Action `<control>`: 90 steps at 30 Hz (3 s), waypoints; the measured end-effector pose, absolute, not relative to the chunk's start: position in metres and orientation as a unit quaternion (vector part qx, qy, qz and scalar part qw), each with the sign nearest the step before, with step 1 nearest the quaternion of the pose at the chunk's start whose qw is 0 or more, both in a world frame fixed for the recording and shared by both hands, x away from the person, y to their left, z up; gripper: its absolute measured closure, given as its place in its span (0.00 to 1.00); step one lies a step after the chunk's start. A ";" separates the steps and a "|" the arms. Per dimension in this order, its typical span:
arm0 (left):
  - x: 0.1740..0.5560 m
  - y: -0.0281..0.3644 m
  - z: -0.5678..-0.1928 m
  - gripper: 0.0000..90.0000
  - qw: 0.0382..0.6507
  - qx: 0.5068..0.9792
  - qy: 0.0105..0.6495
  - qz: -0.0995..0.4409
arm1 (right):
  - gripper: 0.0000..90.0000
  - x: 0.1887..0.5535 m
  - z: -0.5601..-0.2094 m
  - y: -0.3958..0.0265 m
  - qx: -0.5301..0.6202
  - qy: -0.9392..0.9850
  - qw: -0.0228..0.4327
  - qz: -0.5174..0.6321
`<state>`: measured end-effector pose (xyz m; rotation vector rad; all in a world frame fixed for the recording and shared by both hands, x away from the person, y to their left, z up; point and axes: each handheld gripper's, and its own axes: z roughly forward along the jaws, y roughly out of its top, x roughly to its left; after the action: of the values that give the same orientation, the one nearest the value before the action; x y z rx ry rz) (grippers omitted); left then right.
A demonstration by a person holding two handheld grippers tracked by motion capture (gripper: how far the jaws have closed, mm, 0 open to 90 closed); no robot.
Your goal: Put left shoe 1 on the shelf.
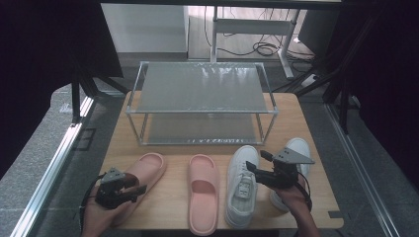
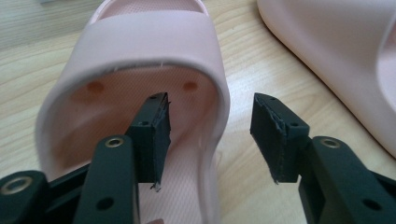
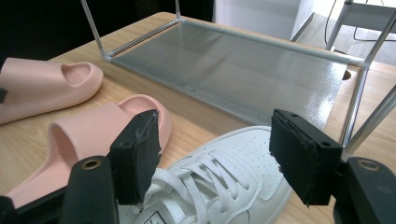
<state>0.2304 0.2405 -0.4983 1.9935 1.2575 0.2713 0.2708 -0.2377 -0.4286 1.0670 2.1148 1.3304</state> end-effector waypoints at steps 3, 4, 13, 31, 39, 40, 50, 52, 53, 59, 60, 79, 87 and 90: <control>0.235 0.235 -0.501 0.58 0.371 0.779 0.492 0.111 | 0.38 0.271 -0.429 -0.238 0.383 0.762 0.211 0.478; 0.236 0.233 -0.502 0.58 0.370 0.781 0.491 0.112 | 0.38 0.271 -0.429 -0.238 0.383 0.762 0.211 0.478; 0.243 0.219 -0.509 0.85 0.348 0.792 0.486 0.126 | 0.38 0.271 -0.428 -0.240 0.384 0.760 0.212 0.479; 0.262 0.203 -0.482 0.93 0.362 0.786 0.477 0.158 | 0.38 0.270 -0.427 -0.240 0.383 0.759 0.213 0.481; 0.289 0.185 -0.463 0.93 0.375 0.785 0.463 0.170 | 0.38 0.270 -0.426 -0.241 0.385 0.758 0.213 0.482; 0.293 0.184 -0.462 0.93 0.376 0.784 0.464 0.171 | 0.38 0.270 -0.426 -0.242 0.385 0.757 0.213 0.482; 0.331 0.171 -0.459 0.93 0.367 0.783 0.472 0.171 | 0.38 0.271 -0.426 -0.242 0.386 0.757 0.212 0.483; 0.337 0.169 -0.459 0.93 0.367 0.781 0.474 0.174 | 0.38 0.271 -0.427 -0.242 0.386 0.757 0.212 0.483; 0.339 0.168 -0.459 0.93 0.366 0.780 0.476 0.177 | 0.38 0.271 -0.427 -0.242 0.386 0.757 0.211 0.483; 0.355 0.161 -0.462 0.93 0.359 0.778 0.480 0.188 | 0.38 0.271 -0.427 -0.242 0.385 0.758 0.211 0.482; 0.357 0.160 -0.462 0.93 0.360 0.777 0.481 0.189 | 0.38 0.271 -0.427 -0.242 0.385 0.758 0.211 0.482; 0.387 0.130 -0.486 0.92 0.363 0.765 0.490 0.207 | 0.38 0.272 -0.428 -0.243 0.387 0.757 0.210 0.482; 0.398 0.125 -0.498 0.92 0.361 0.753 0.508 0.210 | 0.38 0.272 -0.428 -0.242 0.384 0.759 0.210 0.481; 0.402 0.123 -0.501 0.91 0.358 0.755 0.507 0.211 | 0.38 0.272 -0.429 -0.241 0.384 0.760 0.209 0.480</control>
<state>0.4015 0.1231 -0.5008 1.9475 1.3094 0.5438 0.2724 -0.2412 -0.4288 1.0681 2.1146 1.3358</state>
